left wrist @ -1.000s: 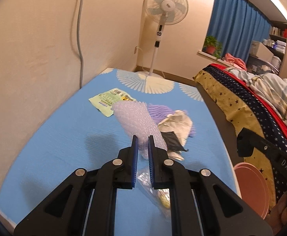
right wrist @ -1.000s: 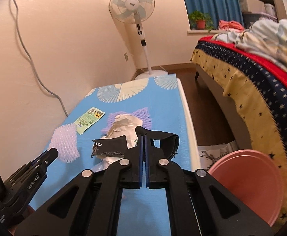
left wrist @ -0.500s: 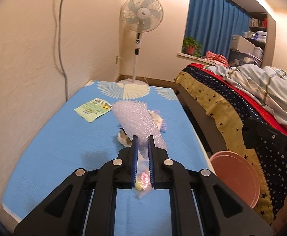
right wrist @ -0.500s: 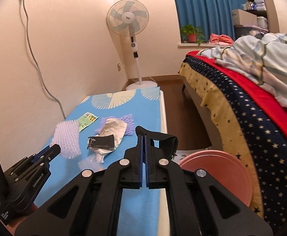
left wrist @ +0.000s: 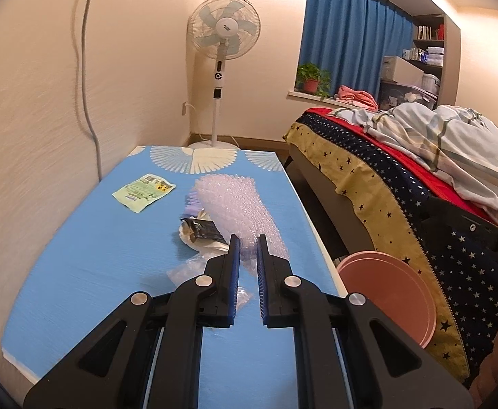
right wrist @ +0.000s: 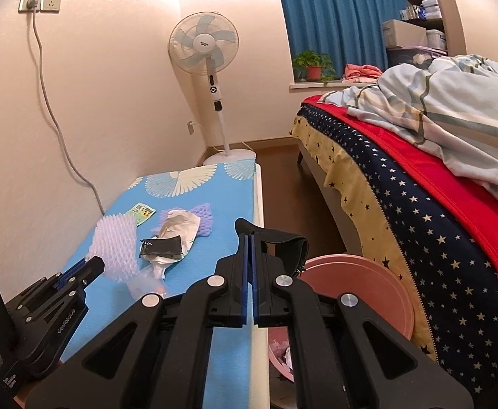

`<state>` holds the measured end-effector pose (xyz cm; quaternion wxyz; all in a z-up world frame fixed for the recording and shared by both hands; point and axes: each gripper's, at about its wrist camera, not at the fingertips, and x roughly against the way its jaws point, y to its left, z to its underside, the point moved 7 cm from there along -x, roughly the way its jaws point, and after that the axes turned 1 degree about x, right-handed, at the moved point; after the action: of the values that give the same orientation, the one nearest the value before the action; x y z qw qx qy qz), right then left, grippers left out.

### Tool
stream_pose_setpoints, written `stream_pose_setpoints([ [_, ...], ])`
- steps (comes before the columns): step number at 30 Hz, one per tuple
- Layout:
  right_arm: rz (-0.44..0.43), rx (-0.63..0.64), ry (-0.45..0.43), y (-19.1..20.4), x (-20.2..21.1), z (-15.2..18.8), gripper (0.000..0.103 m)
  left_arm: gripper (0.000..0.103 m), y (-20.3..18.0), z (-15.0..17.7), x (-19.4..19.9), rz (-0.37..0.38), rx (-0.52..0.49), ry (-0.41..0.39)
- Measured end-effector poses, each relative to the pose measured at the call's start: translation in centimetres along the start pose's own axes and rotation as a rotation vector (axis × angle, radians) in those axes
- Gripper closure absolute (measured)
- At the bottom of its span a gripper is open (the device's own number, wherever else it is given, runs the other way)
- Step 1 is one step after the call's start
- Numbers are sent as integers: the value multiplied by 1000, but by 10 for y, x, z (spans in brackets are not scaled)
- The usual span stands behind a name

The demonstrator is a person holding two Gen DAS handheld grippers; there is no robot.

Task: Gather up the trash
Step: 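Carry the foam sleeve in the left tool while the right tool carries the black item to the pink bin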

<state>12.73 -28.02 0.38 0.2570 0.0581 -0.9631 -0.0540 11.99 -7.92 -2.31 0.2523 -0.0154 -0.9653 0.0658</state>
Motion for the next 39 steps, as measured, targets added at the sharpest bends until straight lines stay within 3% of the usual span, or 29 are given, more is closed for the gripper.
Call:
stream_pose_setpoints([
  [18,84,-53,-4,-38,-4,0,101,93,-18,4,-7,44,-21,7],
  [39,242,-133,6,-101,-11,1,101,93,-107,32,-43,225,-136,67],
])
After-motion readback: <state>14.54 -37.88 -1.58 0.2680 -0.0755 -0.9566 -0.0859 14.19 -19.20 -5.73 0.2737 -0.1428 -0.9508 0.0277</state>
